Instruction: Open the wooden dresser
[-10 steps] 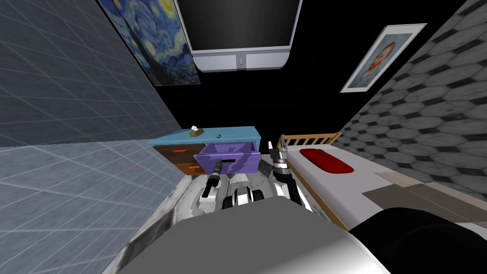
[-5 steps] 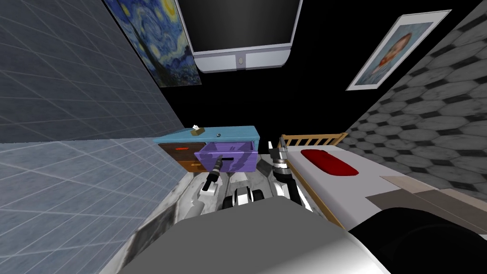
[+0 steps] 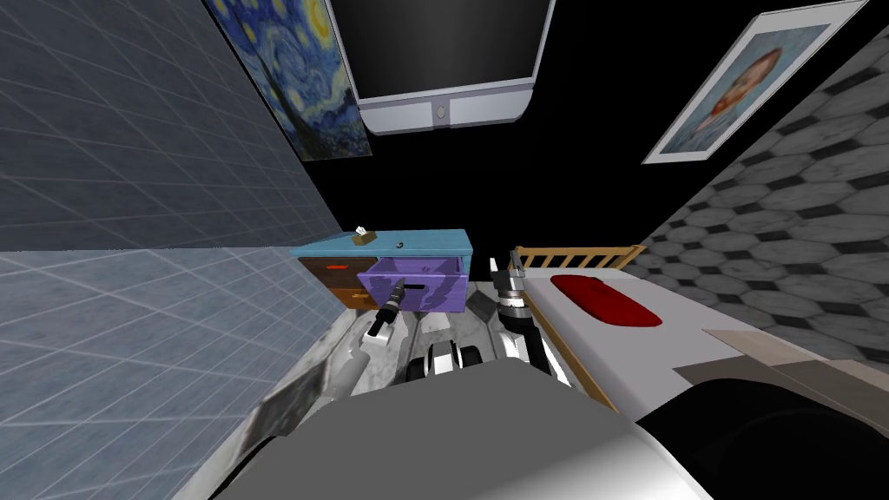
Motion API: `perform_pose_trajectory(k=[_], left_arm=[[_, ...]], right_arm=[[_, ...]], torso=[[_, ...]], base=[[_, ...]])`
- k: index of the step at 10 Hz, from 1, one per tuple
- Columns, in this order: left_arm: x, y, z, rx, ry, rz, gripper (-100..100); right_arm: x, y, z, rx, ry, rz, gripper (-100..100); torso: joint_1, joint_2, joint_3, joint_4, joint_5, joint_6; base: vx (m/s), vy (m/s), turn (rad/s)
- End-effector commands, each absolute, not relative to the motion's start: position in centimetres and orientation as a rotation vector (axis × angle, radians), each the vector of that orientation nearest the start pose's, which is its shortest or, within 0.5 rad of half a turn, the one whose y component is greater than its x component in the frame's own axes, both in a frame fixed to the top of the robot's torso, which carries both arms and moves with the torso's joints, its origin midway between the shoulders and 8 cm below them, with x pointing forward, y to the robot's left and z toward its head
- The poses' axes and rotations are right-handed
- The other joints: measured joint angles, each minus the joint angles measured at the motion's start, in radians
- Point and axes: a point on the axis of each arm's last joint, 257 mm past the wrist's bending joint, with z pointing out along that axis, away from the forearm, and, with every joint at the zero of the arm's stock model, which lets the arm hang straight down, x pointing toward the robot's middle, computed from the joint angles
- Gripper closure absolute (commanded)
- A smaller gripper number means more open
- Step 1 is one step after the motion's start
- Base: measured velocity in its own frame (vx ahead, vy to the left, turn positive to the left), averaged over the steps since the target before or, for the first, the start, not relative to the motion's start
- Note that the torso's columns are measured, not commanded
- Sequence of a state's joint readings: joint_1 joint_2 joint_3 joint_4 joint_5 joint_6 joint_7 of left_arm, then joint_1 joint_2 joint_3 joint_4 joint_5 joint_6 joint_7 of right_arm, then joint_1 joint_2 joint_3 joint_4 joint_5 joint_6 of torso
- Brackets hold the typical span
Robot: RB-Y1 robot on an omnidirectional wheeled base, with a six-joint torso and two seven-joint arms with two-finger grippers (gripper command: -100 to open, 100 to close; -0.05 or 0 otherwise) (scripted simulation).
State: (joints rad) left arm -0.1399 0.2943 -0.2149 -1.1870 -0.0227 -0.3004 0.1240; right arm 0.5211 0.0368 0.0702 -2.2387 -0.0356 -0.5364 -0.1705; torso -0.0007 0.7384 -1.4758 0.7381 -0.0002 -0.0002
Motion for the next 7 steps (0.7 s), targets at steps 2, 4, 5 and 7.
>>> perform_pose_trajectory(k=[2, 4, 5, 7], left_arm=[[57.7, 22.3, -27.5, -0.906, 1.472, -1.228, -100], [59.1, 23.3, -26.6, -0.901, 1.476, -1.228, -100], [59.9, 24.6, -26.2, -0.905, 1.481, -1.225, -100], [61.2, 25.9, -25.1, -0.903, 1.479, -1.220, -100]], right_arm=[[34.6, -26.7, 0.6, 0.799, 0.520, 1.536, 0], [34.6, -26.7, 0.6, 0.799, 0.520, 1.536, 0], [34.6, -26.7, 0.6, 0.799, 0.520, 1.536, 0], [34.6, -26.7, 0.6, 0.799, 0.520, 1.536, 0]], torso=[[0.000, 0.001, 0.000, 0.000, 0.000, 0.000], [0.001, -0.001, -0.001, 0.000, 0.000, 0.000], [0.001, -0.001, -0.001, 0.000, 0.000, 0.000], [0.000, 0.001, 0.001, 0.003, -0.001, 0.000]], base=[[-0.062, -0.068, 0.079], [-0.047, -0.055, 0.070], [-0.057, -0.077, 0.079], [-0.057, -0.078, 0.064]])
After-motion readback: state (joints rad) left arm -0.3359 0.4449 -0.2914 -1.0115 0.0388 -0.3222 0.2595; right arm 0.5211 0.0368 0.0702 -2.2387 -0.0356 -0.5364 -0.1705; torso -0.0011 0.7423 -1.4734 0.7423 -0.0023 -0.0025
